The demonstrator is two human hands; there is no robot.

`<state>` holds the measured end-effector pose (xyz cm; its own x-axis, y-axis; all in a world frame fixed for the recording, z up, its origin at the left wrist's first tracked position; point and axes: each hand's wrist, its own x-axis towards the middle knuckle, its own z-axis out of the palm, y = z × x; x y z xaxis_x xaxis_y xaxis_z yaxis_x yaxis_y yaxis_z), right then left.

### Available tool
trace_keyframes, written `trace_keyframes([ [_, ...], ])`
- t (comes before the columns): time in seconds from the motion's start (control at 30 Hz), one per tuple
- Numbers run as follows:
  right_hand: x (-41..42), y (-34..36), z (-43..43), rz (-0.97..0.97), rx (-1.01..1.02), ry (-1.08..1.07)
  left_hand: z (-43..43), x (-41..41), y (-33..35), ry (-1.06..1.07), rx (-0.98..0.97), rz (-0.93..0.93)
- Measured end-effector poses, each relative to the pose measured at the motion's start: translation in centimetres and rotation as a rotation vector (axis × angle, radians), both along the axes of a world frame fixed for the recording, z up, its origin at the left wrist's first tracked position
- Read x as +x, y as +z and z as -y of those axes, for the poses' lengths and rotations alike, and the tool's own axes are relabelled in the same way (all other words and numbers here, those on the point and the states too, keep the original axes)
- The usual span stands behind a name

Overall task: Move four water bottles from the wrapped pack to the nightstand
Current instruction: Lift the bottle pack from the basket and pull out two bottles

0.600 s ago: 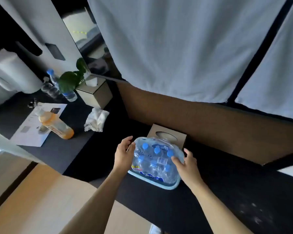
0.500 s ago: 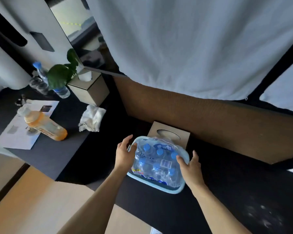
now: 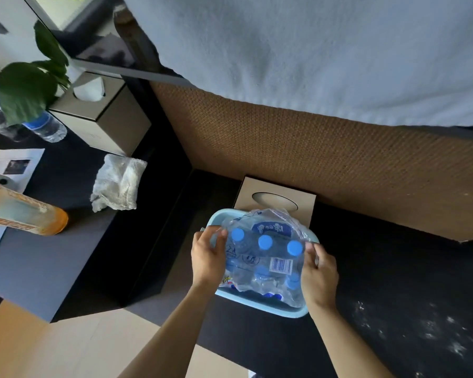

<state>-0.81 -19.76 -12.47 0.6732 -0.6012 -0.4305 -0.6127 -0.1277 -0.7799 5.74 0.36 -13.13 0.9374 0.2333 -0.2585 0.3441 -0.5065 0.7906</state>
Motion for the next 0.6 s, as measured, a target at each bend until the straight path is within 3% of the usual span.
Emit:
trace_keyframes([
  [0.27,-0.1,1.3,0.5,0.131,0.096,-0.137,1.4,-0.5,3.2,0.017,-0.015,0.025],
  [0.6,-1.7,10.8,6.1,0.434,0.186,-0.201,7.4,-2.1,15.8,-0.054,-0.001,0.341],
])
